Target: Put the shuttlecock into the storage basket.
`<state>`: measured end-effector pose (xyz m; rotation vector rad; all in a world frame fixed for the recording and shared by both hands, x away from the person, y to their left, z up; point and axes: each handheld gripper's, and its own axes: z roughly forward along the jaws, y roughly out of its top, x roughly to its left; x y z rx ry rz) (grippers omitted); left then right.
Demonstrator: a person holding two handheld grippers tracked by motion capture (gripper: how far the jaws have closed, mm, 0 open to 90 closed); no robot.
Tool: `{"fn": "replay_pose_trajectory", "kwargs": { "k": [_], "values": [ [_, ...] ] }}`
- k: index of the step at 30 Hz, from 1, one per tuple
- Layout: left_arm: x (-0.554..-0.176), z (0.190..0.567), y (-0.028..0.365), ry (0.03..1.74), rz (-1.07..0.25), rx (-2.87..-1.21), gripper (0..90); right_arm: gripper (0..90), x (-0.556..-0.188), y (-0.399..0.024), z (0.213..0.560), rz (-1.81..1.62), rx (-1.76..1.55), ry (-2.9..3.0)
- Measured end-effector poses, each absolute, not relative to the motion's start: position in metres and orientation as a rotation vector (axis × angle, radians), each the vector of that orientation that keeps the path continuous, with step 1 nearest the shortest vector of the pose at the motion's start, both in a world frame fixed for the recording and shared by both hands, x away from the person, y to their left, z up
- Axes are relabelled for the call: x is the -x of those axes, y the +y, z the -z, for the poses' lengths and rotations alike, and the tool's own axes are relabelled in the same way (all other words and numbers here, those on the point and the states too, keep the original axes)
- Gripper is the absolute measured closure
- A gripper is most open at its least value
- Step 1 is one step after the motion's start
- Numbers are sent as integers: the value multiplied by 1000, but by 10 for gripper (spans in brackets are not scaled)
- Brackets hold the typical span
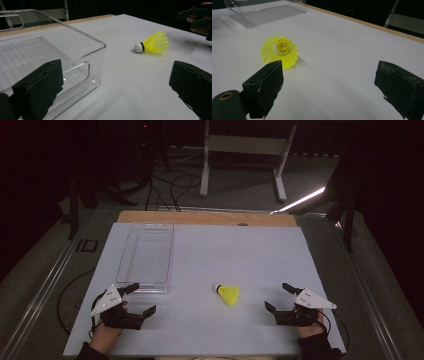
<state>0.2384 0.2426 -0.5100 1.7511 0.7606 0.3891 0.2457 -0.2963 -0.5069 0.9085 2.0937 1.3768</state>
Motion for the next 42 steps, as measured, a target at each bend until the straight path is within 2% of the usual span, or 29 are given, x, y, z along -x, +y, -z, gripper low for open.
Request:
{"fn": "replay_pose_trajectory", "kwargs": {
  "k": [26,34,42],
  "values": [
    [-238,502,243,751,-358,-1712,0,84,-245,-296,506,-1383,-895,2089],
    [-242,480,244,697,-289,-1697,0,84,-245,-294,506,-1376,-893,2102],
    [-252,443,245,560,-212,-1822,0,85,-246,-293,506,-1373,-886,2109]
  ]
}}
